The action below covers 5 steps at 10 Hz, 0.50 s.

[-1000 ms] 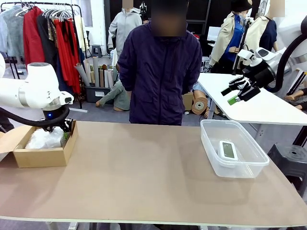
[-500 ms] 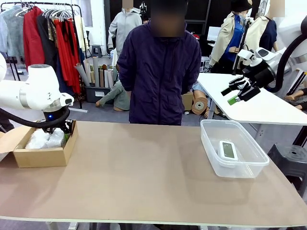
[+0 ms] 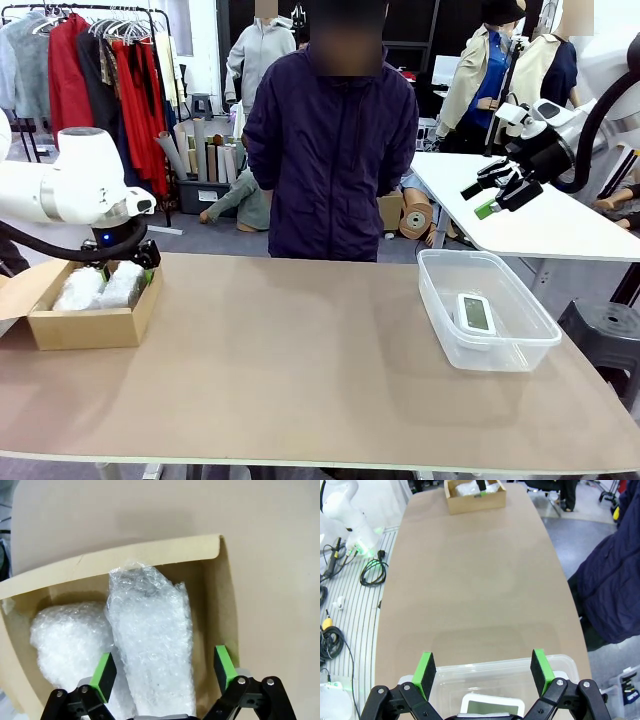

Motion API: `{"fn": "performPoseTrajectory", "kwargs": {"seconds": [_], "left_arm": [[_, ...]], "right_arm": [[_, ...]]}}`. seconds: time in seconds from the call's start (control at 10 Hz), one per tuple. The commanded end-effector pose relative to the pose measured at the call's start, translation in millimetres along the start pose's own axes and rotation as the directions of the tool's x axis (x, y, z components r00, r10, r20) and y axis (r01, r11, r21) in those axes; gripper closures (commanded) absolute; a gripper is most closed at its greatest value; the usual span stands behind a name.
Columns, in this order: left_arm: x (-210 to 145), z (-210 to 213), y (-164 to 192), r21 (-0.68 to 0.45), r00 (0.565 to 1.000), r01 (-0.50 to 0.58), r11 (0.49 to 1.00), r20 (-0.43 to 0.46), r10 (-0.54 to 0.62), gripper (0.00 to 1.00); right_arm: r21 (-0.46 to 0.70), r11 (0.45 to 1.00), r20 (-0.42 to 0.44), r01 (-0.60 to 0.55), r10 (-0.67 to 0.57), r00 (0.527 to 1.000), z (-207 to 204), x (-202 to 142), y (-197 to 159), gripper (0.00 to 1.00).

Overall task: Separate and place wrapped and unwrapped clocks.
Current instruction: If the picked Digital clock is wrapped, place it in the Package Box ; if not, place it in the Organizing box.

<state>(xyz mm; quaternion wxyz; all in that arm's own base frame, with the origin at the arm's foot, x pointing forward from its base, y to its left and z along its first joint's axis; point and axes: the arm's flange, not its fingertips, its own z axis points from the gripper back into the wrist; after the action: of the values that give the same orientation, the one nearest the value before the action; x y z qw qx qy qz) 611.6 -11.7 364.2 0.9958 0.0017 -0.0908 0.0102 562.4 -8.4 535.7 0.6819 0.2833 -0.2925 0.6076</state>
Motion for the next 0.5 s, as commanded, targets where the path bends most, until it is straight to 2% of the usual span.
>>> {"fn": "performPoseTrajectory", "kwargs": {"seconds": [0.0, 0.4], "left_arm": [[-9, 19, -1, -0.038, 1.0, 0.005, 0.999, 0.026, -0.004, 0.0], [-16, 50, -5, -0.037, 1.0, -0.009, 0.999, -0.003, 0.008, 0.0]], "right_arm": [[-0.01, 1.0, -0.018, -0.024, 0.023, 1.0, -1, -1, 3, 0.0], [-0.01, 1.0, -0.018, -0.024, 0.023, 1.0, -1, -1, 3, 0.0]]}}
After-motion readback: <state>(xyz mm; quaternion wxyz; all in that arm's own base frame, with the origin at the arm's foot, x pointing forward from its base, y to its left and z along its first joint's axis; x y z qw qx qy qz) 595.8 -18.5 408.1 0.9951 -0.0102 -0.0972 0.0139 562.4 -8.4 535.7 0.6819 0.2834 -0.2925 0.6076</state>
